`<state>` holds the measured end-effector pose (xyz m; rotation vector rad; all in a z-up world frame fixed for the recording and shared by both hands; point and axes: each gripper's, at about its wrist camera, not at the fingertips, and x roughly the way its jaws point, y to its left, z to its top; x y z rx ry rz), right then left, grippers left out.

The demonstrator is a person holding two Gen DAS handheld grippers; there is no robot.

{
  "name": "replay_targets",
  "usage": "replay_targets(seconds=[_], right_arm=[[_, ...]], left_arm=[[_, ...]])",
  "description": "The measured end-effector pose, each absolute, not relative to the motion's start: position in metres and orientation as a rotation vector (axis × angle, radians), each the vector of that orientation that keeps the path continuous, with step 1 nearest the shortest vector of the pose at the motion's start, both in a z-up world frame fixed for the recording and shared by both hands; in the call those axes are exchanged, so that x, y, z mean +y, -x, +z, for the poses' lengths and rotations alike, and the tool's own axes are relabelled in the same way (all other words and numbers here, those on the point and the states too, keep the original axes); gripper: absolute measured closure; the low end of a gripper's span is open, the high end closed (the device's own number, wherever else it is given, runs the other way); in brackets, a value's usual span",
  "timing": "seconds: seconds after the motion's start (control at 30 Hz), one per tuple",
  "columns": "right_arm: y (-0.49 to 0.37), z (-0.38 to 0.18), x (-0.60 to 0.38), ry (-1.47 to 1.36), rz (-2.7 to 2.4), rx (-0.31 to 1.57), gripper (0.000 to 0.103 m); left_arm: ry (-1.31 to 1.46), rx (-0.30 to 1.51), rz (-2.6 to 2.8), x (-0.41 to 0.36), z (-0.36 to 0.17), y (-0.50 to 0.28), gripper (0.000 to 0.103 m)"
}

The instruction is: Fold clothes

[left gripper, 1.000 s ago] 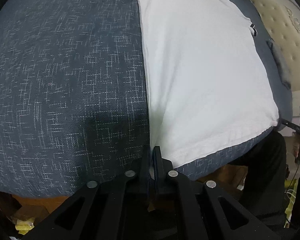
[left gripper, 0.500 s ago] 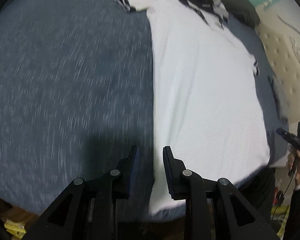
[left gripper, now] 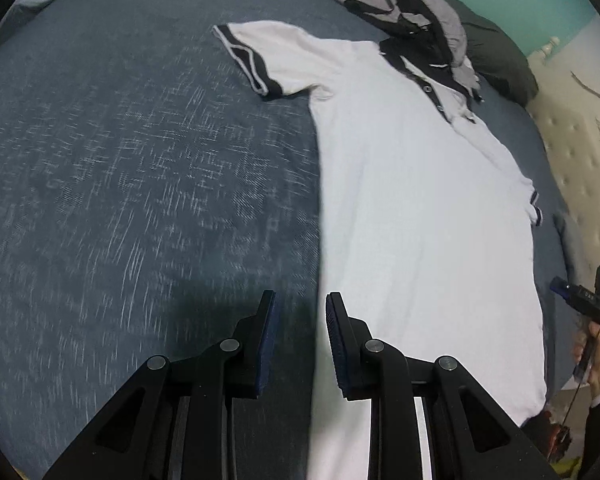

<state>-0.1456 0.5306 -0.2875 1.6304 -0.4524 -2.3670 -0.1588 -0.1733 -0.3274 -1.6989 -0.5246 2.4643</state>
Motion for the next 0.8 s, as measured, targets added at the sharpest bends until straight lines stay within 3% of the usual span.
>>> replay_targets(seconds=[0.53,0.73,0.77,0.8], right_arm=[[0.155,-0.307,0.541,-1.663,-2.357,-0.509,0.067],[0.150,-0.306,0.543,-1.662,-2.359,-0.524,0.067],[0.149,-0.305,0.543,-1.661,-2.357,-0.526,0.067],[0.148,-0.305,0.542,-1.660,-2.355,-0.527,0.067]], left_arm=[[1.615,-0.664,2.336,-0.191,-0.340,0.152,0.078],[1.665,-0.589,2.303,-0.181,-0.348,0.153,0.078],[1.675,-0.586,2.298,-0.180,-0.351,0.152,0.086],[1.679,-0.586,2.296,-0.181,-0.353,0.151,0.100]])
